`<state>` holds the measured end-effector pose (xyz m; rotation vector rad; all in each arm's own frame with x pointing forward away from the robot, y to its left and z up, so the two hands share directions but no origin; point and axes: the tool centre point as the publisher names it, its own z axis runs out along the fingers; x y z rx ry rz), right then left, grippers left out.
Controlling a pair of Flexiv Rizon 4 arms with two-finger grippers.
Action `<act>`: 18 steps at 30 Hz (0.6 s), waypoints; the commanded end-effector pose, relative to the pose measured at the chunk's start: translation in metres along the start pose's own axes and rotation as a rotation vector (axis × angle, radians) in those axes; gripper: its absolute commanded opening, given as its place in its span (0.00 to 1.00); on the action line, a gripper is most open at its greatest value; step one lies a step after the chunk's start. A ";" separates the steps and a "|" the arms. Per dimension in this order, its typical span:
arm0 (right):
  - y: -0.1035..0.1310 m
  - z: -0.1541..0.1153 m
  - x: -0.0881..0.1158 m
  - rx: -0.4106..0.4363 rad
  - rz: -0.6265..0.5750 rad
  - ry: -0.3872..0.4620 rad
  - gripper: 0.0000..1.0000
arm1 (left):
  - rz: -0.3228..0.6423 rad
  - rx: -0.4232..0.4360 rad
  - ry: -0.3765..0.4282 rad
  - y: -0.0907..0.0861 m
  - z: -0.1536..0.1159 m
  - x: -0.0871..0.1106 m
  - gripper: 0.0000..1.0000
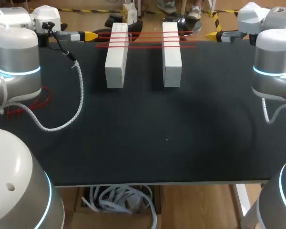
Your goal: Grab the tape and strap the tape.
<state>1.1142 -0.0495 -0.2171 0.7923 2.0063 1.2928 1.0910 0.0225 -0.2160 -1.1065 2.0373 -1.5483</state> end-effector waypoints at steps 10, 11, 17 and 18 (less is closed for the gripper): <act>0.000 0.000 0.000 0.002 0.000 0.002 1.00 | 0.001 0.005 -0.002 0.001 0.001 0.000 1.00; 0.000 0.000 0.000 0.002 0.000 0.002 1.00 | 0.001 0.005 -0.002 0.001 0.001 0.000 1.00; 0.000 0.000 0.000 0.002 0.000 0.002 1.00 | 0.170 0.032 0.263 -0.007 0.003 0.012 1.00; 0.000 0.000 0.000 0.002 0.000 0.002 1.00 | 0.192 0.029 0.308 -0.008 0.004 0.015 1.00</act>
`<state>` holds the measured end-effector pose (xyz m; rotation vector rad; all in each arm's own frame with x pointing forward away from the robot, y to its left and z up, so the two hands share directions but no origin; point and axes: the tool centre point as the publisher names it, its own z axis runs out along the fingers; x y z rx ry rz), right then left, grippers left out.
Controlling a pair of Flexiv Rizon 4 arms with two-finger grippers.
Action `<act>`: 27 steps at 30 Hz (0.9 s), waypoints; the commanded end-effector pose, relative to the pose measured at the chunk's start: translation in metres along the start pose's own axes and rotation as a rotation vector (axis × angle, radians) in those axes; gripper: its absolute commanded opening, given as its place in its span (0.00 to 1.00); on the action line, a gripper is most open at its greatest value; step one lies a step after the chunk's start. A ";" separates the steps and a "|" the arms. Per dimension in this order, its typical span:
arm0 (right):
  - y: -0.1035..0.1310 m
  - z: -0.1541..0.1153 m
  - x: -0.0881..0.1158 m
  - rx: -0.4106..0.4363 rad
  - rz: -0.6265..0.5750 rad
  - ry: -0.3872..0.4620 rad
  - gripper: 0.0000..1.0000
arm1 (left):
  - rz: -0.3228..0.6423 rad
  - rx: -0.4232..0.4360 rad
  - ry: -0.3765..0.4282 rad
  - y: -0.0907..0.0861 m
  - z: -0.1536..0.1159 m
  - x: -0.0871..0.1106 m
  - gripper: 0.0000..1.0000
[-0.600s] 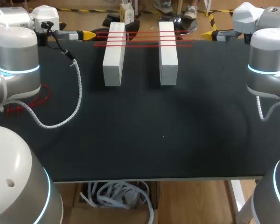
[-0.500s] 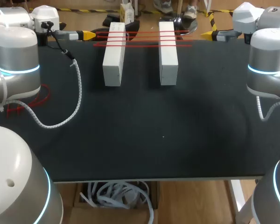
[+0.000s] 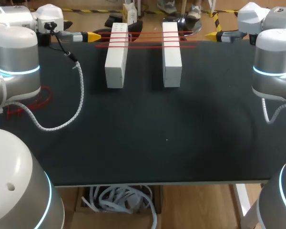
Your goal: Grab the tape and strap the tape.
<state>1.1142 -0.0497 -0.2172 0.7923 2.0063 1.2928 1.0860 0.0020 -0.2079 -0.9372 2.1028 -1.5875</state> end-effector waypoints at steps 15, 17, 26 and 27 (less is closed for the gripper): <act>0.000 0.000 0.000 0.002 0.000 0.002 1.00 | 0.268 0.241 0.676 -0.009 -0.001 0.029 1.00; 0.000 0.000 0.000 0.002 0.000 0.002 1.00 | 0.268 0.241 0.676 -0.009 -0.001 0.029 1.00; 0.000 0.000 0.000 0.002 0.000 0.002 1.00 | 0.256 0.081 0.780 0.013 0.017 0.008 1.00; 0.000 0.000 0.000 0.002 0.000 0.002 1.00 | 0.256 0.086 0.783 0.014 0.019 0.005 1.00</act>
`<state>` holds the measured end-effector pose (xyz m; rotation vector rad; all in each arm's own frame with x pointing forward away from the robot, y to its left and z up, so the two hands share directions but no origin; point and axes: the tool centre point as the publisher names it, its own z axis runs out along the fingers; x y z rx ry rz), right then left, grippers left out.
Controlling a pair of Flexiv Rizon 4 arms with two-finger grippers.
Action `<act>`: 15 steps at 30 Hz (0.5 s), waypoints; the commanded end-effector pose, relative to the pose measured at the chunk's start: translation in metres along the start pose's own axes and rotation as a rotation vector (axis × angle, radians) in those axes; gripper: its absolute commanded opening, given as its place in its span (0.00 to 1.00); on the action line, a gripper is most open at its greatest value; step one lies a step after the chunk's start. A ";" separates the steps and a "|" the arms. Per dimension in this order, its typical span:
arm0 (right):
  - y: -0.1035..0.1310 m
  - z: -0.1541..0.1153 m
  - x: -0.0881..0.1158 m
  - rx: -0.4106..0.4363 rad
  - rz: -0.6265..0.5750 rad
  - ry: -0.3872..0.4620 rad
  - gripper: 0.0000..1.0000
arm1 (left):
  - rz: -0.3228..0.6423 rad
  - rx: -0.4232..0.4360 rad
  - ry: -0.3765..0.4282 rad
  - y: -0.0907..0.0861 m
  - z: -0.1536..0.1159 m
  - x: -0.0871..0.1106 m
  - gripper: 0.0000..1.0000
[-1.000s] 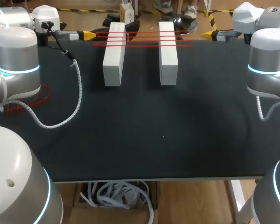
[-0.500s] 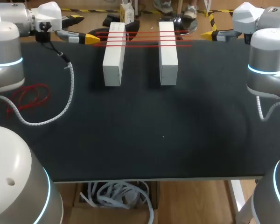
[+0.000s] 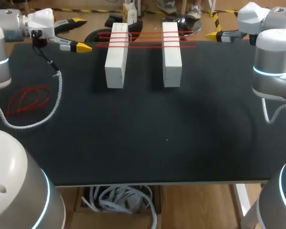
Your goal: Grab the tape and strap the tape.
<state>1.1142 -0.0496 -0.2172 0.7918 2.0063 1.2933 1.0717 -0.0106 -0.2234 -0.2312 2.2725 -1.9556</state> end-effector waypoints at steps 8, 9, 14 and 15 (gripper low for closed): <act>0.000 0.000 0.000 0.002 0.000 0.001 1.00 | -0.002 0.007 0.349 0.024 0.014 -0.035 1.00; 0.000 0.000 0.000 0.002 0.000 0.001 1.00 | -0.007 0.001 0.355 0.027 0.015 -0.037 0.98; 0.000 0.000 0.000 0.002 0.000 0.001 1.00 | -0.024 -0.002 0.377 0.042 0.017 -0.045 0.60; 0.000 0.000 0.000 0.002 0.000 0.001 1.00 | -0.027 -0.003 0.377 0.044 0.017 -0.047 0.60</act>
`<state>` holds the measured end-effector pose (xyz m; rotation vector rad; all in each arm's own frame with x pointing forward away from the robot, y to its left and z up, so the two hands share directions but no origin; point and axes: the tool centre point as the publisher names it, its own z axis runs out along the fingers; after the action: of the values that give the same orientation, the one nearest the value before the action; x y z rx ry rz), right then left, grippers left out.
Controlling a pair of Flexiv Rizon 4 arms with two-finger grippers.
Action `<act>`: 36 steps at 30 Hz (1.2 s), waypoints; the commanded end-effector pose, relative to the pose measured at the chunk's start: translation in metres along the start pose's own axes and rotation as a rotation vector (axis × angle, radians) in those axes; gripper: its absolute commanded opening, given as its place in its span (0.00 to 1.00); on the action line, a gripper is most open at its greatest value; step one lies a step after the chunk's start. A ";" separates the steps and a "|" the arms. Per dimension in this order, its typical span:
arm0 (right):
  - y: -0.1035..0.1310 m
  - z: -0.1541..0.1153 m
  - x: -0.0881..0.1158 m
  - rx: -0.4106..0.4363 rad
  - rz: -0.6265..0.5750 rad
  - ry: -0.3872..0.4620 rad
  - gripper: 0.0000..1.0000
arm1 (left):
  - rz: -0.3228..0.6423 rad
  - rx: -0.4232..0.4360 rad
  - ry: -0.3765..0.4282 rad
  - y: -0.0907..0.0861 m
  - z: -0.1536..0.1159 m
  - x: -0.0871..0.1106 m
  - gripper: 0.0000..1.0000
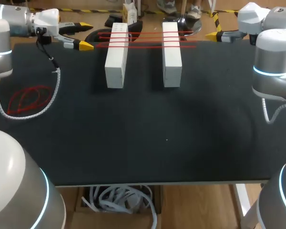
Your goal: Grab the tape and strap the tape.
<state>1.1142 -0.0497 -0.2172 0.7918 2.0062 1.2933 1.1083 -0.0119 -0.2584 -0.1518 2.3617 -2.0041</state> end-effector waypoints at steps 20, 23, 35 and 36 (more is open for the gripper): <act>0.000 0.000 0.000 0.002 0.000 0.001 1.00 | -0.011 0.036 0.263 0.048 0.008 -0.041 0.39; 0.000 0.000 0.000 0.002 0.000 0.001 1.00 | -0.011 0.036 0.263 0.050 0.009 -0.041 0.34; 0.000 0.000 0.000 0.002 0.000 0.001 1.00 | -0.027 0.027 0.276 0.056 0.015 -0.040 0.24; 0.000 0.000 0.000 0.002 0.000 0.001 1.00 | -0.028 0.027 0.276 0.056 0.016 -0.041 0.24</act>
<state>1.1142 -0.0496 -0.2172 0.7917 2.0061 1.2934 1.1405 -0.0146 -0.3141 -0.0621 2.4219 -2.1054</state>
